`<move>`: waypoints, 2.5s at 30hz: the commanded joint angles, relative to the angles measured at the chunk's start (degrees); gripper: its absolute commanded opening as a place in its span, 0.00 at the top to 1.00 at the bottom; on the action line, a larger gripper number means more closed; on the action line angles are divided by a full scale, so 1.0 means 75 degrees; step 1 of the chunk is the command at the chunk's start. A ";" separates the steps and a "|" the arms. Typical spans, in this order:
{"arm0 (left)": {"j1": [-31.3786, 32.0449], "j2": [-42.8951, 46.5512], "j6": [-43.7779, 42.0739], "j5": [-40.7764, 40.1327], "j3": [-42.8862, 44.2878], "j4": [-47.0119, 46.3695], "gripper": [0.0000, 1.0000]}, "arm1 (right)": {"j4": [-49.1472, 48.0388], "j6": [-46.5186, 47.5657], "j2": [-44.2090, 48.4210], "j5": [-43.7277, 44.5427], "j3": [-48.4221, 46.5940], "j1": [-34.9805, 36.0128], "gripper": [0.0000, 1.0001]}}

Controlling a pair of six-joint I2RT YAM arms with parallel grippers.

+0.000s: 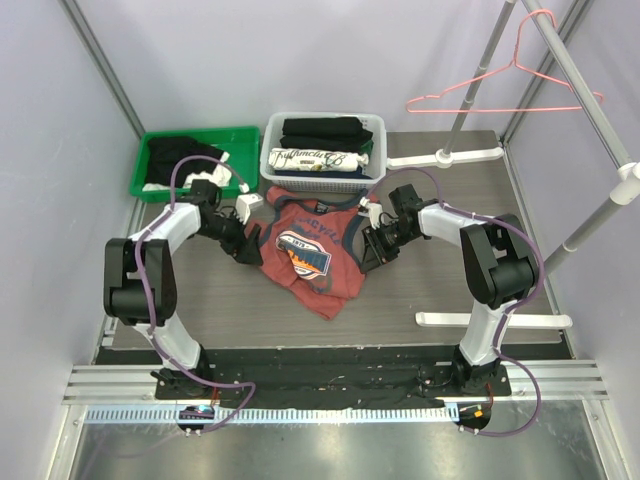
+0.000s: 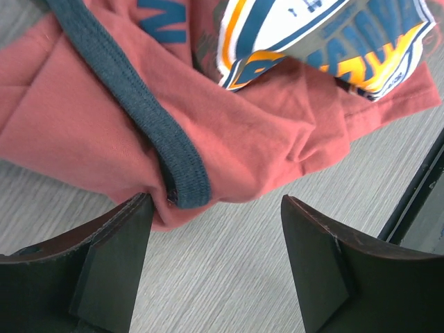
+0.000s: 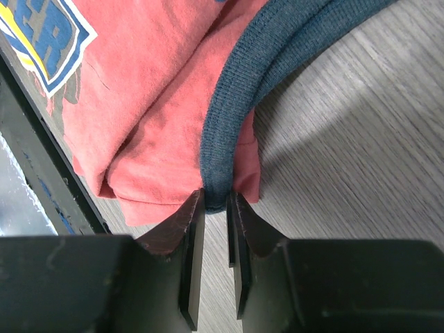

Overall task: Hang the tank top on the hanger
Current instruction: Adjust the hanger at the center of the board.

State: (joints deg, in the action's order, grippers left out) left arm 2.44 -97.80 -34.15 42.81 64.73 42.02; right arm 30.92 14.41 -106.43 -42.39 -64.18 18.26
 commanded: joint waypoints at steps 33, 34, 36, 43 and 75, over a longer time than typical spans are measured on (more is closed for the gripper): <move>-0.0044 0.0466 0.0066 0.0468 -0.0404 -0.0599 0.35 | -0.0044 0.0035 0.0199 -0.0090 -0.0067 0.0026 0.78; -0.0044 0.0477 0.0065 0.0468 -0.0404 -0.0587 0.36 | -0.0044 0.0035 0.0199 -0.0090 -0.0067 0.0026 0.79; -0.0044 0.0501 0.0054 0.0468 -0.0392 -0.0564 0.40 | -0.0032 0.0035 0.0187 -0.0078 -0.0067 0.0026 0.81; -0.0044 0.0466 0.0007 0.0597 -0.0205 -0.0353 0.67 | -0.0044 0.0059 0.0316 0.0050 -0.0056 0.0026 0.98; -0.0044 -0.0167 -0.0157 0.0503 0.0369 -0.0036 0.54 | 0.0179 0.0527 0.1570 0.0976 -0.0149 0.0026 0.99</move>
State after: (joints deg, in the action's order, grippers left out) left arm 2.33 -99.29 -34.83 44.69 66.22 42.48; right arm 33.01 17.69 -96.99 -35.22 -65.60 18.28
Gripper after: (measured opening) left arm 0.479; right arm 0.034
